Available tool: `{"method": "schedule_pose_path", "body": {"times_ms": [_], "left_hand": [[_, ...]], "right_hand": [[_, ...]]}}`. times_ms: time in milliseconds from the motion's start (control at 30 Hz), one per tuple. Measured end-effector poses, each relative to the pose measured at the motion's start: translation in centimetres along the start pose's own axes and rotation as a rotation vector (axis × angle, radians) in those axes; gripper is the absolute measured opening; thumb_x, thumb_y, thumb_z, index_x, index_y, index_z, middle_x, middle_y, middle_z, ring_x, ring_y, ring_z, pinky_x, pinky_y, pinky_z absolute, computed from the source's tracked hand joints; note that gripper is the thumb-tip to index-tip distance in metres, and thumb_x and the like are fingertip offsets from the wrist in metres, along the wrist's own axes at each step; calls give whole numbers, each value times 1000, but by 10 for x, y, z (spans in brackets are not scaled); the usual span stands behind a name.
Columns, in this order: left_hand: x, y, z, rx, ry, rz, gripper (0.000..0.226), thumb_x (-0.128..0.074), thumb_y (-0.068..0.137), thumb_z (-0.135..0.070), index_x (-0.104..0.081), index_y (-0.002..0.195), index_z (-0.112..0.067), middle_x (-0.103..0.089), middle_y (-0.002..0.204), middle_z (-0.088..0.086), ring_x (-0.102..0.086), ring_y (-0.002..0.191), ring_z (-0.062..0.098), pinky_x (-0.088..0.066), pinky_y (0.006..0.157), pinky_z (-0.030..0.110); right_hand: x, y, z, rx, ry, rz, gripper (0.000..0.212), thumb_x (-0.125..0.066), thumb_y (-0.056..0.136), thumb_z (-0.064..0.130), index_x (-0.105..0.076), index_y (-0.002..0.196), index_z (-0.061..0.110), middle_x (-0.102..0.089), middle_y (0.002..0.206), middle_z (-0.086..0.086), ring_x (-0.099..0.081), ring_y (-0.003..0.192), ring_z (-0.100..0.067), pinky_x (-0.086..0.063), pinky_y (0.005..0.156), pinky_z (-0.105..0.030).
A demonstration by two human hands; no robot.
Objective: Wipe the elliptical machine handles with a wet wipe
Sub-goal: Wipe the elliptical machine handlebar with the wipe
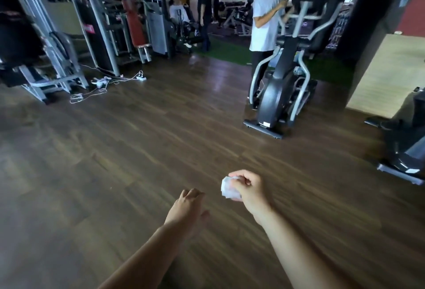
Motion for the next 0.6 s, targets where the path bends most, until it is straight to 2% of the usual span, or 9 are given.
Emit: {"method": "schedule_pose_path", "body": {"times_ms": [100, 233, 300, 400, 500, 600], "left_hand": [[23, 54, 39, 75, 14, -21, 42, -52, 89, -37, -60, 129, -28, -55, 133, -9, -43, 129, 18, -51, 97, 36], [56, 122, 98, 178, 9, -63, 37, -51, 90, -35, -61, 126, -35, -56, 128, -10, -45, 125, 17, -52, 93, 35], [72, 152, 132, 245, 13, -98, 34, -52, 92, -35, -61, 124, -33, -57, 129, -9, -46, 126, 19, -52, 95, 37], [99, 185, 186, 382, -2, -147, 36, -54, 95, -36, -60, 130, -31, -55, 134, -6, -45, 131, 20, -51, 97, 36], [127, 198, 245, 537, -42, -192, 46, -54, 97, -38, -52, 142, -33, -51, 142, -5, -39, 138, 19, -49, 96, 34], [155, 190, 309, 675, -66, -260, 48, -53, 97, -39, -49, 145, -35, -50, 145, -5, -38, 139, 20, -47, 103, 33]], "right_hand": [[-41, 70, 14, 3, 11, 76, 21, -68, 87, 6, -79, 85, 24, -75, 79, 9, -70, 70, 2, -54, 62, -20], [-114, 159, 36, 6, 42, 225, 16, -68, 76, 23, -79, 83, 32, -76, 75, 4, -73, 75, -21, -61, 71, -42], [-158, 204, 50, 29, 46, 313, 17, -66, 74, 25, -78, 82, 33, -75, 73, 5, -74, 72, -23, -62, 71, -44], [-231, 262, 74, 61, 30, 459, 15, -67, 77, 22, -78, 83, 30, -75, 75, 3, -73, 70, -22, -64, 70, -45], [-311, 302, 97, 109, -43, 612, 17, -68, 89, 9, -77, 84, 23, -72, 75, 3, -71, 65, -18, -60, 64, -37], [-396, 317, 127, 168, -95, 753, 21, -66, 91, 6, -76, 83, 22, -73, 69, 4, -72, 63, -21, -63, 66, -41]]}}
Point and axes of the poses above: each hand's wrist, its own y-axis towards the middle knuckle, its own x-axis out of the back of the hand, z = x × y, the point moved 9 cm from there along y, towards the middle knuckle
